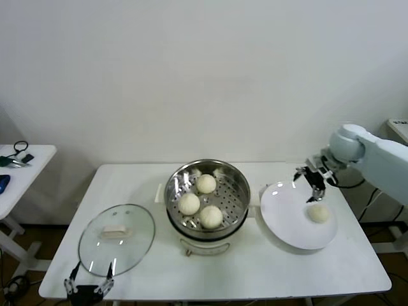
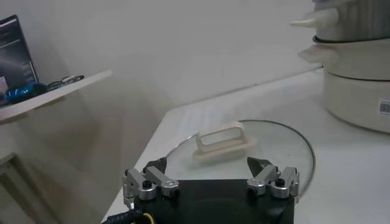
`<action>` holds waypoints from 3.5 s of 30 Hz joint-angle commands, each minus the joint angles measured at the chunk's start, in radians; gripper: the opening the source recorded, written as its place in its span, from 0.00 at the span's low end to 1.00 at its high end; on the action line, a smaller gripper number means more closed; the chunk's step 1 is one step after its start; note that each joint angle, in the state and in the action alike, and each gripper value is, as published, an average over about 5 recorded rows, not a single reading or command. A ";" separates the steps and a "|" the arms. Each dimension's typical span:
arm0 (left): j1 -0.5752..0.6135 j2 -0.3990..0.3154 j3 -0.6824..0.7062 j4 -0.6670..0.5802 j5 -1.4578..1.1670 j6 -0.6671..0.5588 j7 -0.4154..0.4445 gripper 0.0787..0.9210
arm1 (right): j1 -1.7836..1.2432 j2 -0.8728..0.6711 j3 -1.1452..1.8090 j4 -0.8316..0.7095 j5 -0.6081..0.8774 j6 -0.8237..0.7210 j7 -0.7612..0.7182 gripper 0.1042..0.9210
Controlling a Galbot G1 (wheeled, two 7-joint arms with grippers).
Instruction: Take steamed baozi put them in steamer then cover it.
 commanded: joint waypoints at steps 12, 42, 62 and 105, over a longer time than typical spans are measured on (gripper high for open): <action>-0.007 -0.018 0.001 0.008 0.019 0.011 0.001 0.88 | -0.261 0.158 0.288 -0.370 -0.236 0.110 -0.018 0.88; -0.007 -0.019 0.001 0.011 0.022 0.011 0.001 0.88 | -0.242 0.179 0.274 -0.395 -0.228 0.117 -0.037 0.70; -0.023 -0.034 0.049 0.014 0.042 0.009 0.009 0.88 | 0.502 0.274 -0.446 -0.181 0.596 -0.127 0.032 0.69; -0.087 -0.011 0.062 0.024 0.054 0.029 0.007 0.88 | 0.457 0.622 -0.744 -0.038 0.783 -0.285 0.184 0.70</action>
